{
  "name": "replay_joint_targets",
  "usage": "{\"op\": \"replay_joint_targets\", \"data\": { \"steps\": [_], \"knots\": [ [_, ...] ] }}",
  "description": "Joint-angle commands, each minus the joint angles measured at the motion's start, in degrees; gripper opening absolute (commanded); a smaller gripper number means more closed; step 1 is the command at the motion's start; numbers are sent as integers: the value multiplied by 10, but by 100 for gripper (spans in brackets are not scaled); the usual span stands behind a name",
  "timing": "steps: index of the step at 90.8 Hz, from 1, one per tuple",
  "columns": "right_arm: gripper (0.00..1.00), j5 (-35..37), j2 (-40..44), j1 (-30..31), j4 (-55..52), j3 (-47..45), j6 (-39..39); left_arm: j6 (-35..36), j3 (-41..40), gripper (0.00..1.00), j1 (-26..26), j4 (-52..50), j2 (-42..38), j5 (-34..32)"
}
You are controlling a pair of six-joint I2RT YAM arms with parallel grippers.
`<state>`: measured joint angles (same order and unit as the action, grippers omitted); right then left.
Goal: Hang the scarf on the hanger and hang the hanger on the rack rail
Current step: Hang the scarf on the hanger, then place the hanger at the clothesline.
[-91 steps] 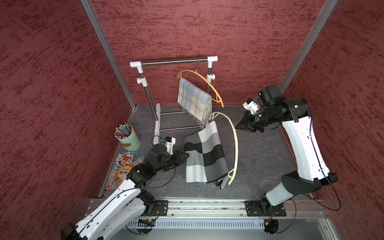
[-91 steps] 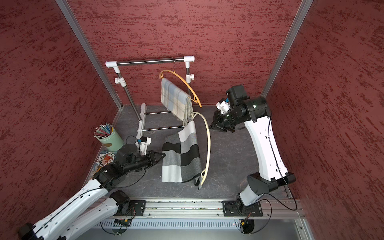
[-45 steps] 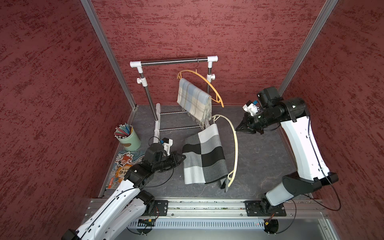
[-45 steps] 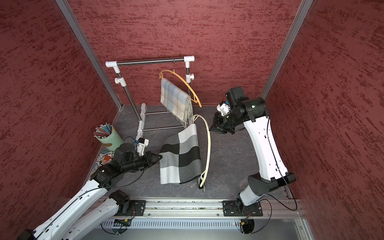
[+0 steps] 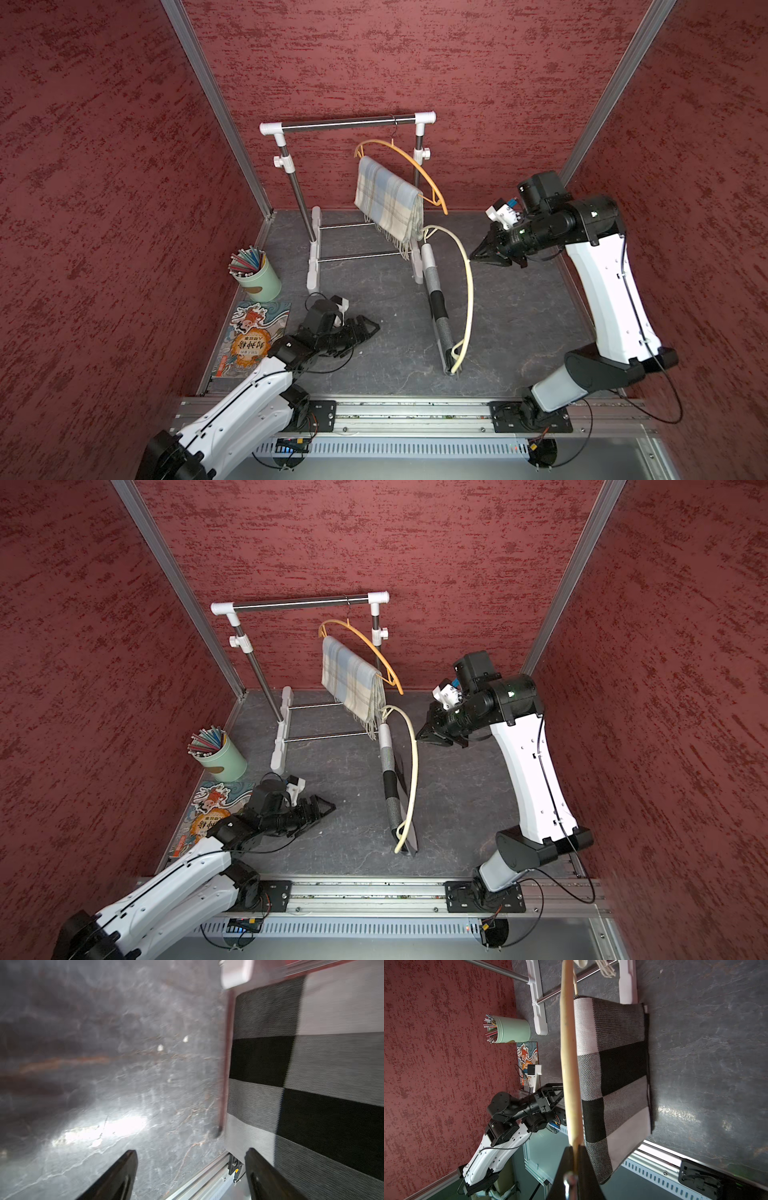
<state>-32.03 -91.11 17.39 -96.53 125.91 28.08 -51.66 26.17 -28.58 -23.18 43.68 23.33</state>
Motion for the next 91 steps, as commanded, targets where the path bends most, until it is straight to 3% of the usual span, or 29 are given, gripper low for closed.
{"op": "replay_joint_targets", "data": {
  "steps": [1,11,16,38,47,61,77,91],
  "knots": [
    [0,-26,19,-4,-1,10,9,65,88,81,14,-46,-7,-3],
    [0,-10,22,-4,1,-1,3,87,159,77,-1,-15,29,69],
    [0,-5,25,-3,8,-10,4,101,204,77,-45,-3,51,77],
    [0,-5,33,-3,41,-41,16,203,469,84,-283,-114,224,-48],
    [0,-8,33,-3,43,-41,15,220,531,84,-344,-145,296,-94],
    [0,-12,34,-3,44,-40,16,217,575,81,-380,-161,381,-132],
    [0,-15,35,-4,42,-41,10,205,603,59,-397,-170,432,-164],
    [0,-15,38,-3,44,-45,5,205,614,17,-412,-162,426,-184]
  ]
}}
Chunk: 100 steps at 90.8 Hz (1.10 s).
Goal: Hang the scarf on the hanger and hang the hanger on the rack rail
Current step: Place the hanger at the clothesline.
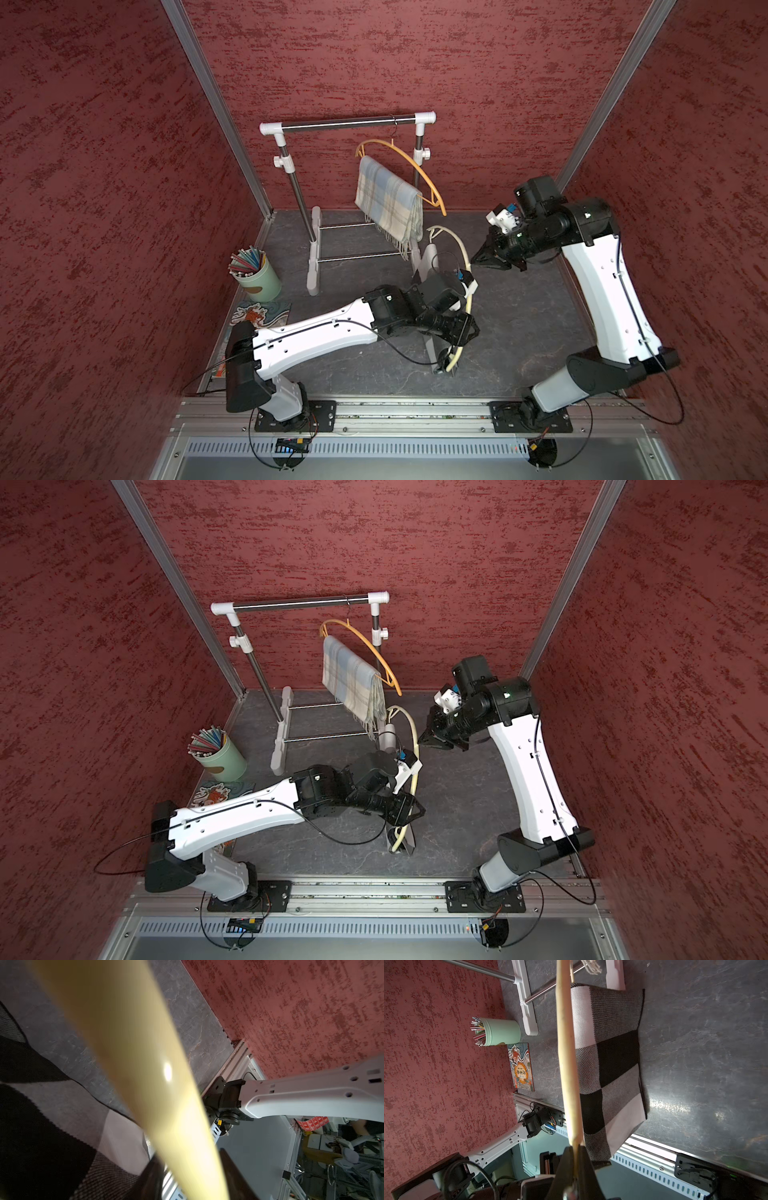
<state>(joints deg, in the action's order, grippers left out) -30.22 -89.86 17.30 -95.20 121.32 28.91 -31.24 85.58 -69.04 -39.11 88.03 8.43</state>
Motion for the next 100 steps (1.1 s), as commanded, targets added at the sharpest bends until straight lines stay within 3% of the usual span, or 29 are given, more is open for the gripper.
{"op": "replay_joint_targets", "data": {
  "steps": [1,5,15,21,24,34,50,60,70,84,100],
  "knots": [
    [0,-34,26,-2,32,-1,-4,0,19,14,-7,-3,-19,-36],
    [1,-36,29,-2,38,-6,-7,-4,16,3,-9,0,-30,-41],
    [64,-45,45,-2,66,-25,-23,-24,-8,0,-7,16,-70,-48],
    [90,-28,60,-2,90,-37,-34,-40,-28,0,-5,27,-97,-46],
    [97,-18,87,-2,108,-48,-38,-47,-38,0,-4,31,-111,-46],
    [98,-4,181,-3,253,-147,-35,-72,-77,0,-1,52,-162,-34],
    [98,115,437,-3,555,-414,-28,-102,-139,0,1,60,-254,-23],
    [98,135,497,-4,596,-470,-44,-112,-161,0,4,35,-327,-53],
    [98,113,515,-3,594,-485,-56,-119,-175,0,33,29,-385,-35],
    [98,84,532,-3,615,-517,-50,-139,-165,0,184,40,-420,107],
    [98,61,531,-3,630,-542,-39,-152,-107,0,404,76,-356,333]
  ]
}}
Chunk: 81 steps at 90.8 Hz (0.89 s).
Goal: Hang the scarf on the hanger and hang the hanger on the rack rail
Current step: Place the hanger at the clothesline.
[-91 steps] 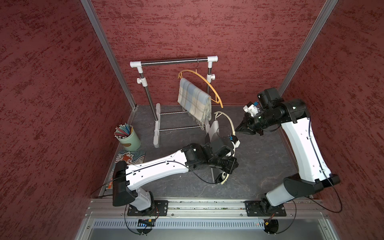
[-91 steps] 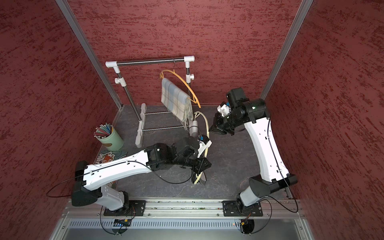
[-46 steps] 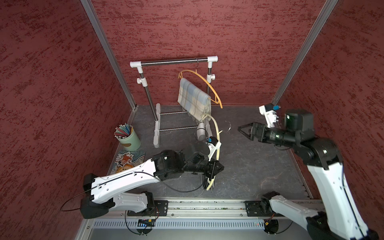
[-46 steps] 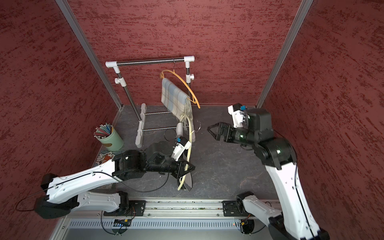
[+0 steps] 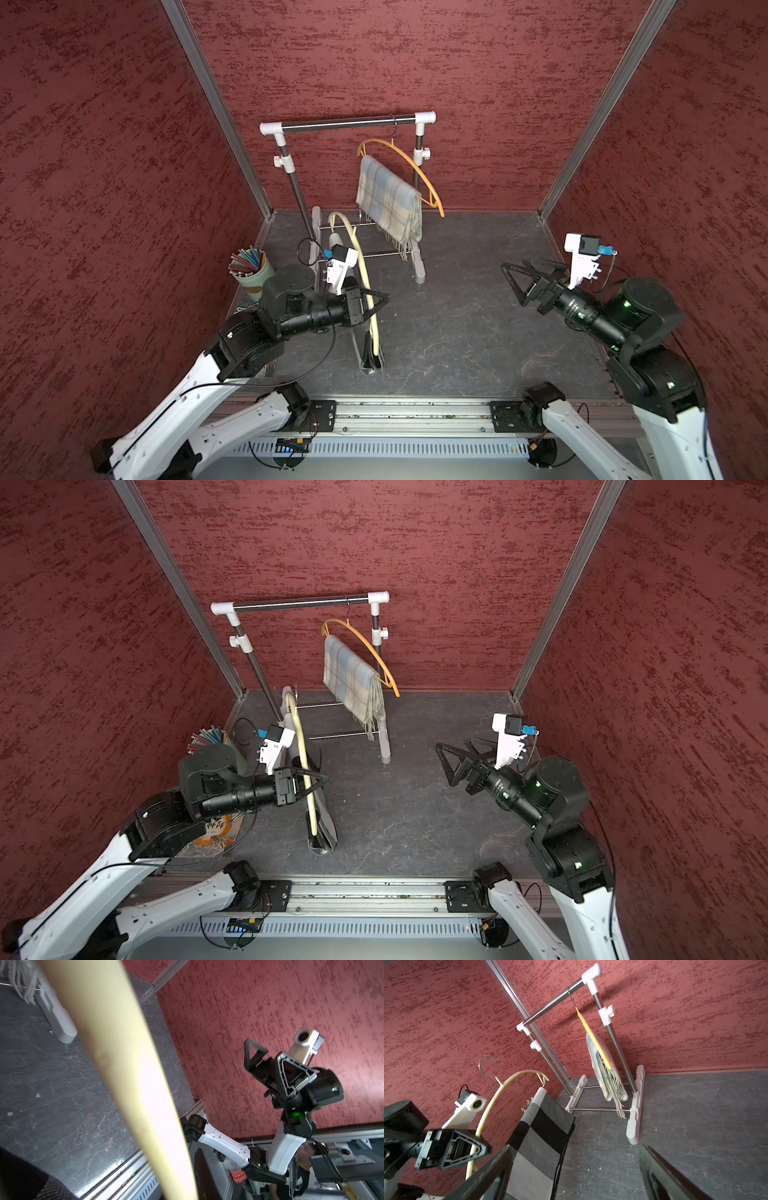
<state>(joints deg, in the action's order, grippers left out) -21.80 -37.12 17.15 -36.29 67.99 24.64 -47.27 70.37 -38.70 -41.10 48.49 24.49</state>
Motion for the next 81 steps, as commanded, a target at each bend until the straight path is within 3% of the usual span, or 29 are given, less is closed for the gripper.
{"op": "replay_joint_targets", "data": {
  "steps": [1,9,22,52,81],
  "knots": [
    [98,-27,3,-2,42,-9,3,5,46,0,118,101,46,185],
    [98,-51,3,-2,37,-12,3,-20,62,0,209,159,88,271],
    [98,-47,16,-2,21,-30,1,-40,113,0,289,218,169,361],
    [98,-63,54,-2,29,-104,20,-94,240,0,374,315,310,447],
    [98,-62,39,-2,16,-78,9,-128,372,0,434,317,430,484]
  ]
}}
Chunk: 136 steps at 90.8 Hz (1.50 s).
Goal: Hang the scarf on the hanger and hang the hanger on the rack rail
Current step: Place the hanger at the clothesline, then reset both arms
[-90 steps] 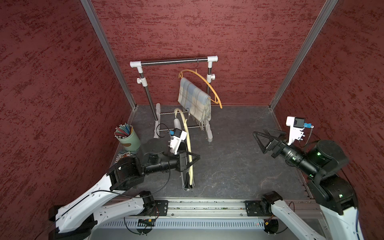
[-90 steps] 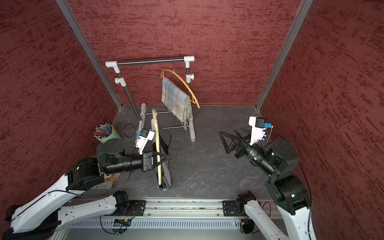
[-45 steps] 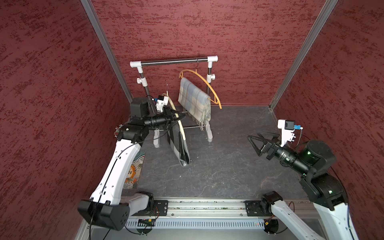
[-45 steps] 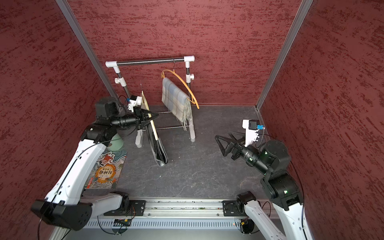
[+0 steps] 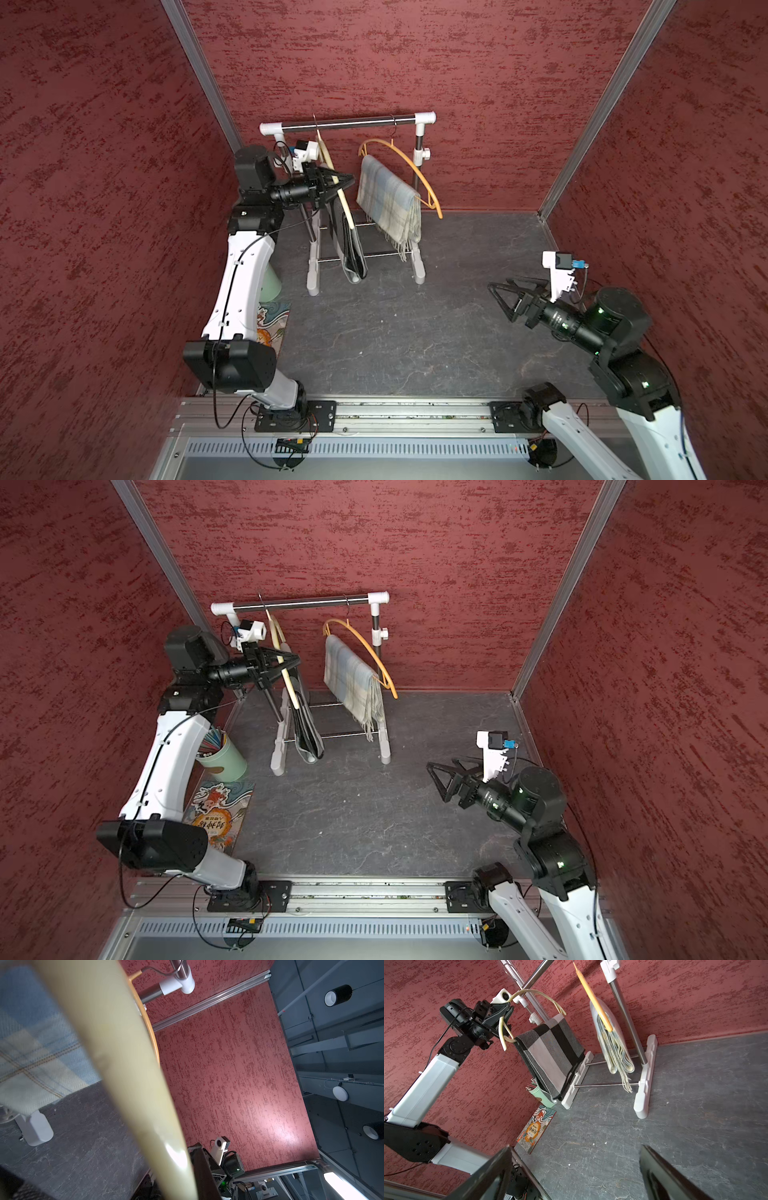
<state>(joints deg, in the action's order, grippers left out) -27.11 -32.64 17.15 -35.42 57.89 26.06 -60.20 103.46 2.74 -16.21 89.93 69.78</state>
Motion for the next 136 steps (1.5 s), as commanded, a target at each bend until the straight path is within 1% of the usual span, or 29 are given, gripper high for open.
{"op": "replay_joint_targets", "data": {
  "steps": [1,10,20,21,24,28,29,32,35,36,38,45,49,57,63,74,83,92,98,104,108,111,114,116,119,122,127,132,136],
  "knots": [
    [98,-10,-6,-2,7,24,-4,1,43,0,21,68,19,31],
    [98,-8,-7,-2,5,23,-2,-3,29,0,35,77,32,36],
    [98,-4,-9,-2,4,19,4,-14,-42,1,43,120,24,36],
    [98,-4,-10,-2,4,19,5,-16,-50,4,45,126,23,36],
    [98,-5,-10,-2,6,17,7,-23,-75,19,48,142,21,37],
    [98,-6,-12,-2,7,16,9,-24,-108,49,53,156,16,36],
    [98,-7,-12,-2,8,15,9,-22,-118,49,53,157,10,37],
    [98,-8,-14,-2,8,14,9,-9,-143,72,56,151,-2,34],
    [98,-7,-15,-2,7,13,8,17,-168,92,58,134,-19,28],
    [98,-7,-15,-2,7,12,8,28,-178,96,58,125,-27,26],
    [98,-6,-15,-2,7,10,8,48,-193,99,59,107,-38,19],
    [98,-1,-15,-2,10,-5,1,125,-249,100,62,62,-100,-5],
    [98,3,-16,-1,15,-23,-10,161,-289,100,69,27,-138,-37],
    [98,52,-21,-1,25,-74,-28,237,-385,100,83,-43,-247,-181],
    [98,140,-32,-1,25,-110,-27,287,-469,100,81,-70,-343,-319],
    [98,269,-62,-3,63,-170,-18,317,-603,100,79,-121,-494,-530],
    [98,350,-83,-2,138,-214,-23,338,-693,100,78,-119,-570,-636],
    [98,429,-103,-3,232,-257,-77,369,-767,100,68,-73,-604,-721],
    [98,476,-135,-2,294,-279,-134,375,-820,100,60,-11,-610,-767],
    [98,535,-193,-3,369,-311,-193,389,-857,100,59,64,-609,-790],
    [98,575,-243,-4,456,-343,-225,406,-885,100,61,118,-601,-800],
    [98,586,-290,-6,530,-368,-237,409,-908,100,66,184,-584,-800],
    [98,588,-322,-17,583,-373,-238,412,-931,100,69,246,-556,-798],
    [98,585,-341,-19,570,-361,-232,413,-943,100,70,290,-538,-796],
    [98,574,-369,-26,599,-356,-248,419,-958,100,70,360,-496,-792],
    [98,553,-396,-29,671,-360,-264,435,-964,100,65,411,-440,-793],
    [98,504,-439,-46,776,-365,-283,447,-947,100,61,481,-362,-795],
    [98,502,-481,-54,785,-337,-309,476,-933,100,52,564,-278,-783],
    [98,470,-540,-69,880,-355,-314,492,-922,100,47,637,-215,-768]
  ]
}}
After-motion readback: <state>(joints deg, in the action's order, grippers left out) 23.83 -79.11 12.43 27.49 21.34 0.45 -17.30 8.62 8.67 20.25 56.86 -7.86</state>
